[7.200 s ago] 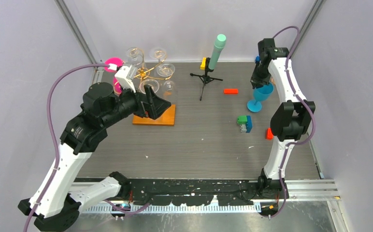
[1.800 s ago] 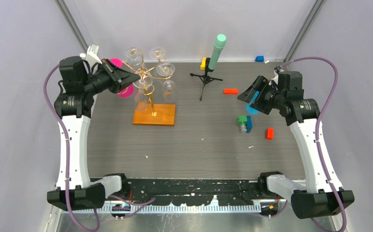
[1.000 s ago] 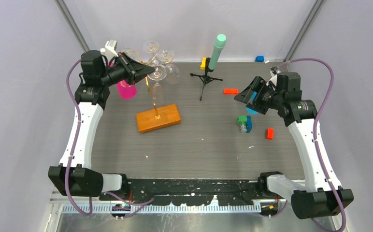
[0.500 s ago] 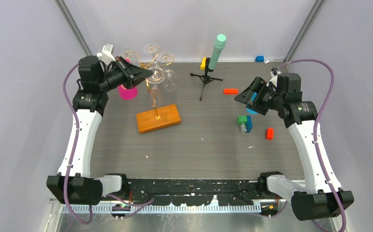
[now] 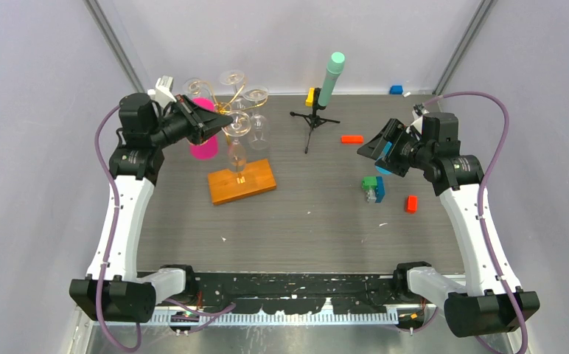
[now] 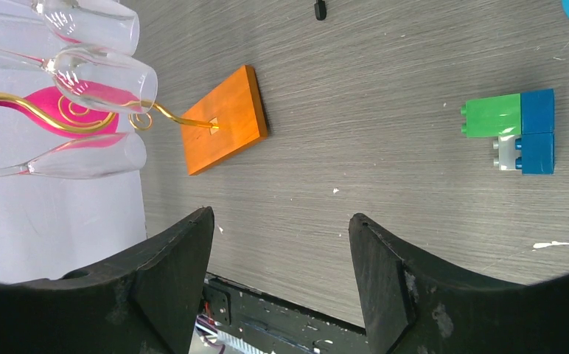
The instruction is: Take the wine glass off the wine glass rack
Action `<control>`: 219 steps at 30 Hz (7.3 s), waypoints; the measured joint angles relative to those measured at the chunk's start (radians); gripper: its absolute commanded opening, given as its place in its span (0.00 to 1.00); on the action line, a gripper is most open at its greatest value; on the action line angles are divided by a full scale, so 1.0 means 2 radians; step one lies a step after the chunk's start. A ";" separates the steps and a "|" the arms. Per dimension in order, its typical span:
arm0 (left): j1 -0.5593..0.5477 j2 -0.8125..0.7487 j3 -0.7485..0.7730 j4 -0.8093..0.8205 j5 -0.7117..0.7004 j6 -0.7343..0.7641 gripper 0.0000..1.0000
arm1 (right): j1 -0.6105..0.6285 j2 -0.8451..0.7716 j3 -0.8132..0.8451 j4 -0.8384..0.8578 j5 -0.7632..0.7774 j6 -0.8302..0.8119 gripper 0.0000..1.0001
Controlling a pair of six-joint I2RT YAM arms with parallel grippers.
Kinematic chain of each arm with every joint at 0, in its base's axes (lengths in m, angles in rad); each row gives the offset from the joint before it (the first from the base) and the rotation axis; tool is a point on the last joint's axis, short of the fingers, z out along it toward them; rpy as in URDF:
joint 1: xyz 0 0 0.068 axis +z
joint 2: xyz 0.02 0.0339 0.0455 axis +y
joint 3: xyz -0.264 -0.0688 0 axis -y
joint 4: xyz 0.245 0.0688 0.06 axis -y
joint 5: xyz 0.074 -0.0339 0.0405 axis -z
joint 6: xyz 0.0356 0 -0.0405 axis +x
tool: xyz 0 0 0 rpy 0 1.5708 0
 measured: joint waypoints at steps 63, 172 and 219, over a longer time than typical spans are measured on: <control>-0.056 0.006 -0.030 0.083 -0.053 -0.057 0.00 | 0.000 -0.009 -0.007 0.000 -0.001 0.011 0.73; -0.339 0.025 -0.080 0.258 -0.166 -0.197 0.37 | 0.276 -0.122 -0.200 0.475 0.515 0.397 0.00; -0.344 0.091 -0.014 0.254 -0.121 -0.166 0.00 | 0.280 -0.166 -0.225 0.458 0.512 0.432 0.08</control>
